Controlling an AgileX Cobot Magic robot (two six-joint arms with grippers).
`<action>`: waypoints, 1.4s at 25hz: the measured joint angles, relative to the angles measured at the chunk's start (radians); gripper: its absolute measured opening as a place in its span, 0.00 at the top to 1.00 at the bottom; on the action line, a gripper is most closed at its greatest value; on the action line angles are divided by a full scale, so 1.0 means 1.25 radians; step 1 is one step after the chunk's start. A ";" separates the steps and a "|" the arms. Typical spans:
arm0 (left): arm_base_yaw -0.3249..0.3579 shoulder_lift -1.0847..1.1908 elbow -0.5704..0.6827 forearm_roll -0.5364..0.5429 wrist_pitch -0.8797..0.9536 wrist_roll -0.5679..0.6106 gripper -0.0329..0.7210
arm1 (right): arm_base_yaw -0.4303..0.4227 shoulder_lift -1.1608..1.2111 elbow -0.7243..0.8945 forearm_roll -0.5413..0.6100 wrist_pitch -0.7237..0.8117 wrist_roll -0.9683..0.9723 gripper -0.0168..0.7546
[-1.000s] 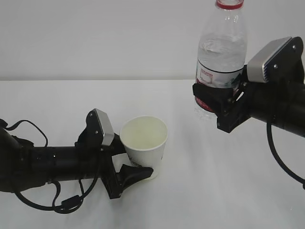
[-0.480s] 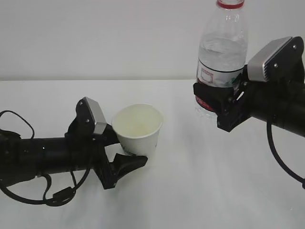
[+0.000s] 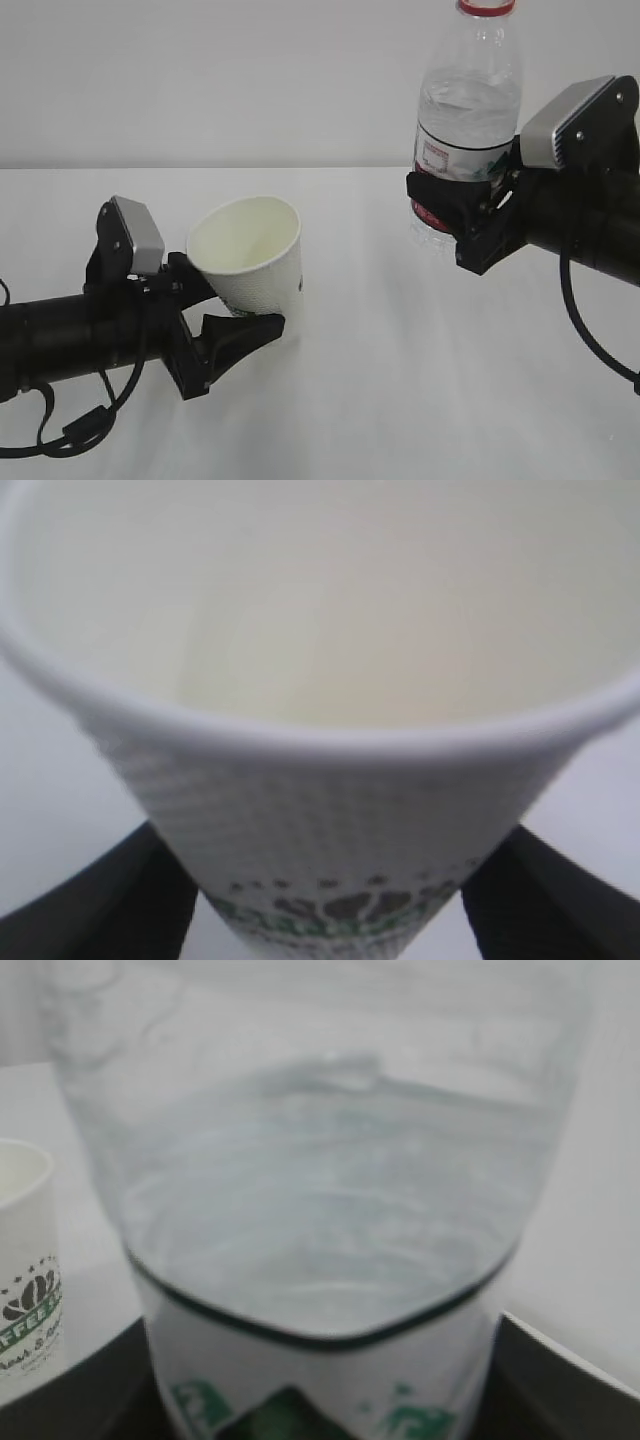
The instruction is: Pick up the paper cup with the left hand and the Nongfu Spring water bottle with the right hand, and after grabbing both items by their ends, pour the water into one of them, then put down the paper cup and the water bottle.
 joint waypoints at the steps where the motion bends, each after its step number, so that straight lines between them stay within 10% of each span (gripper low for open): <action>1: 0.000 -0.009 0.007 0.001 0.000 -0.004 0.20 | 0.000 0.000 0.000 0.000 0.000 0.000 0.37; 20: -0.004 -0.277 0.029 0.203 0.137 -0.182 0.20 | 0.000 -0.002 0.000 -0.106 0.003 0.030 0.37; 35: -0.139 -0.314 0.030 0.228 0.190 -0.200 0.21 | 0.000 -0.186 0.003 -0.224 0.141 0.071 0.37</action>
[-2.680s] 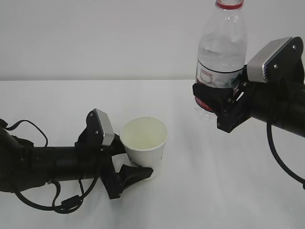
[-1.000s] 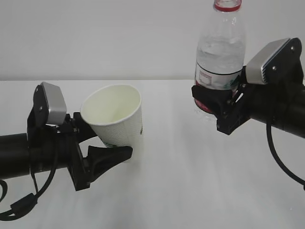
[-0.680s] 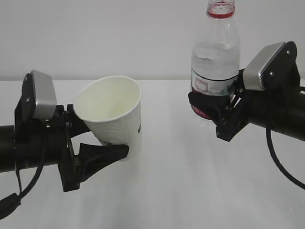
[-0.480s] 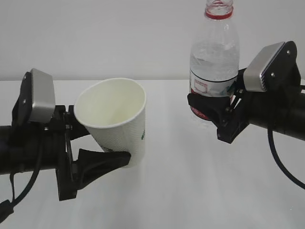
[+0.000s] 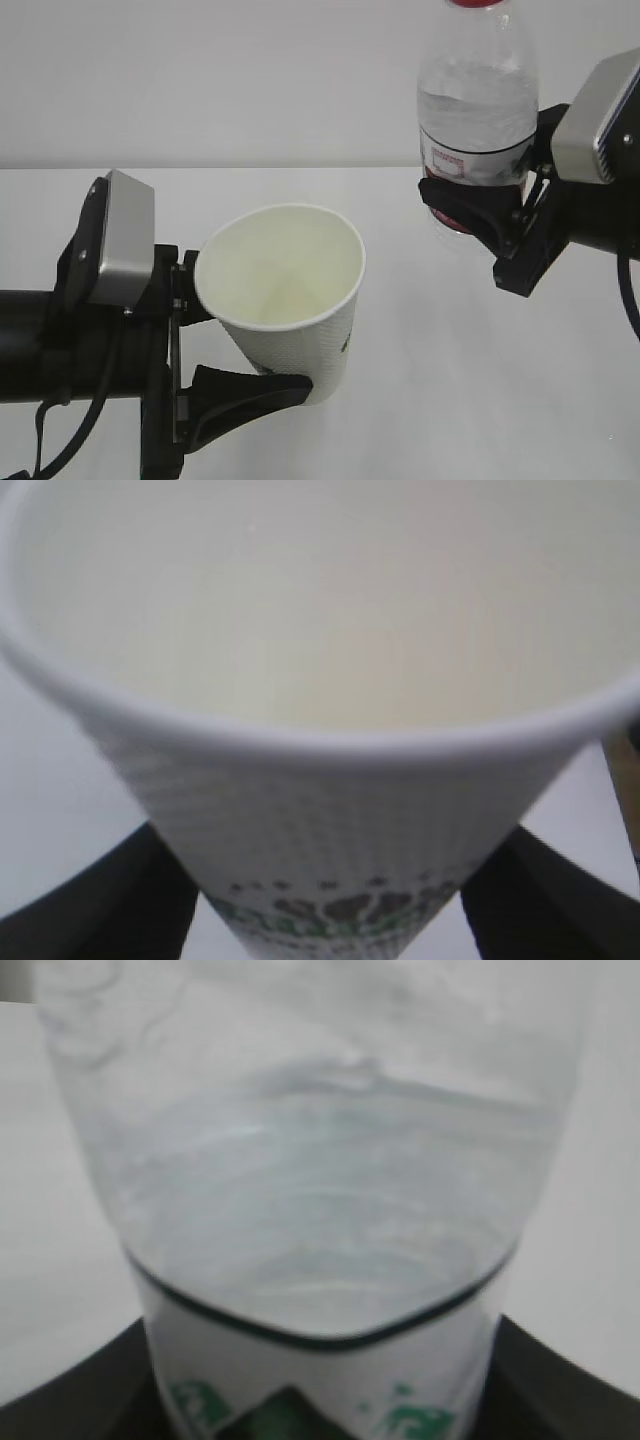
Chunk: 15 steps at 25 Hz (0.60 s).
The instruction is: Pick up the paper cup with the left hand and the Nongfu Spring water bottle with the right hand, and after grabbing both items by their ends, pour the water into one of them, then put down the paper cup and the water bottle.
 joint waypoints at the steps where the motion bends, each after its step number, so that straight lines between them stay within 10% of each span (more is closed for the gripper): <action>1: -0.001 0.000 0.000 0.000 0.000 0.000 0.21 | 0.000 -0.009 0.000 -0.004 0.009 0.001 0.37; 15: -0.029 -0.049 0.000 0.004 0.008 -0.029 0.21 | 0.000 -0.085 0.003 -0.081 0.051 0.033 0.37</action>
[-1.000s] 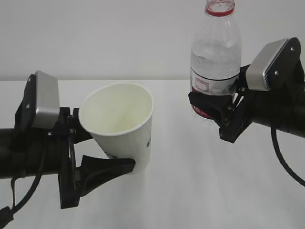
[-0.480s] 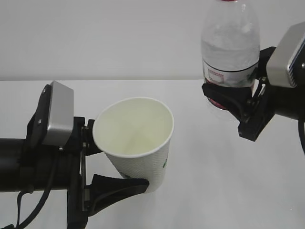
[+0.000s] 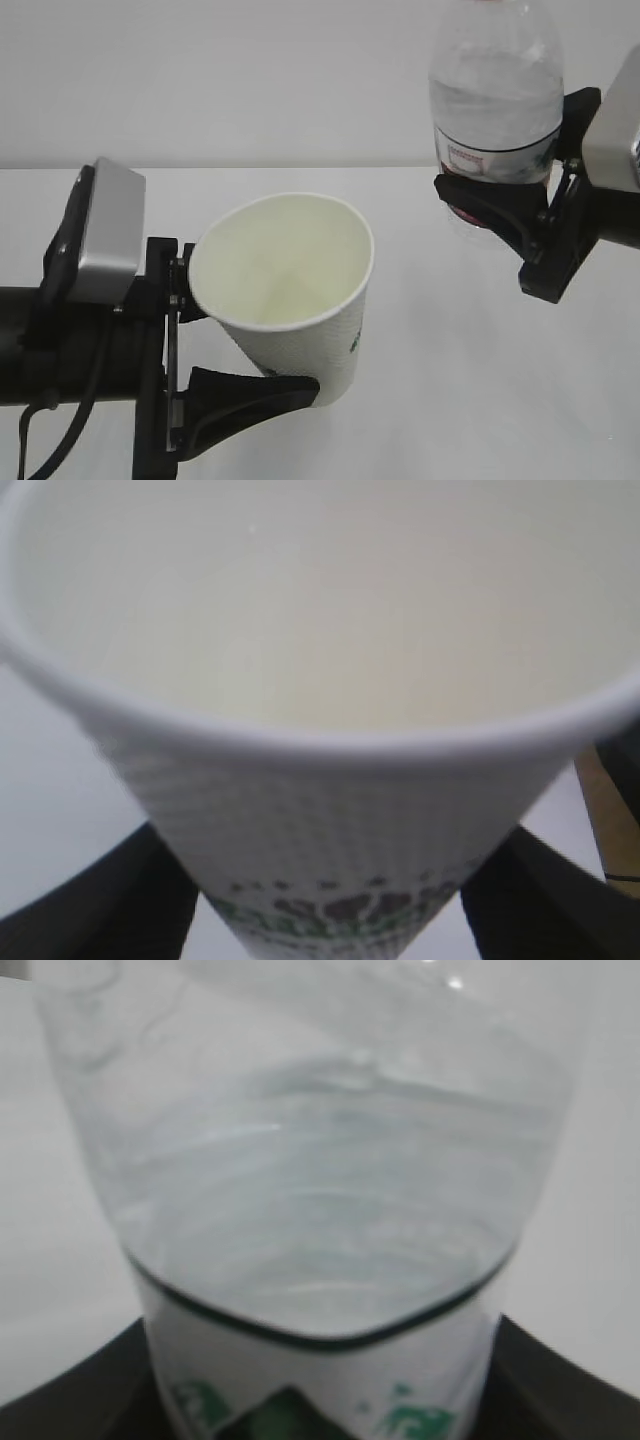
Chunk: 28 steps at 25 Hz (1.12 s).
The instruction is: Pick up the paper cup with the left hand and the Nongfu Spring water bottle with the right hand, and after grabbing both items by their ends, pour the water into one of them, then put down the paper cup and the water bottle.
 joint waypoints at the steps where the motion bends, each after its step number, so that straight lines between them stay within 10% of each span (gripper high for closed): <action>1: -0.005 -0.009 0.000 0.002 0.007 -0.001 0.21 | 0.000 -0.001 0.000 -0.001 0.000 0.000 0.37; 28: -0.100 -0.048 -0.011 0.043 0.125 -0.111 0.21 | 0.000 -0.048 0.000 -0.077 0.033 0.037 0.37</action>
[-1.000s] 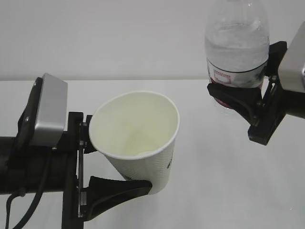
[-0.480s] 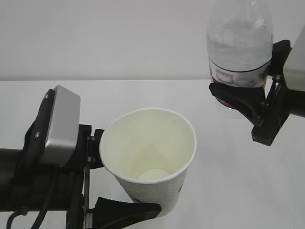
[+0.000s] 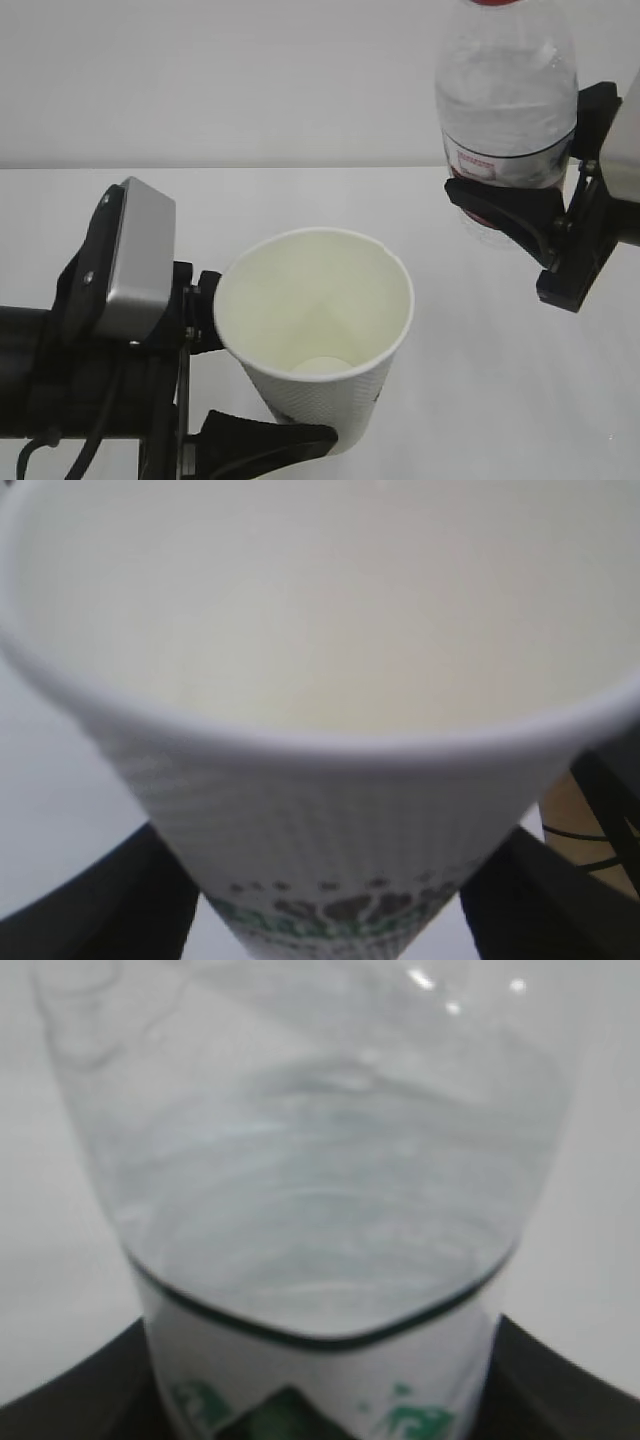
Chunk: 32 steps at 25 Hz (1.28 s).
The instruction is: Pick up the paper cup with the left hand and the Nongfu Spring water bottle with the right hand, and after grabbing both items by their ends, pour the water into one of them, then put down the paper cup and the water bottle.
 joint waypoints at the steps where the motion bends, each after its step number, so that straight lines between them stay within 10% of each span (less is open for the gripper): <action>1: 0.000 0.000 -0.003 0.004 0.000 -0.002 0.21 | 0.000 -0.001 0.000 -0.001 0.000 0.000 0.37; 32: 0.000 0.000 -0.013 0.031 0.029 -0.005 0.23 | 0.000 -0.001 0.000 -0.001 0.024 -0.178 0.37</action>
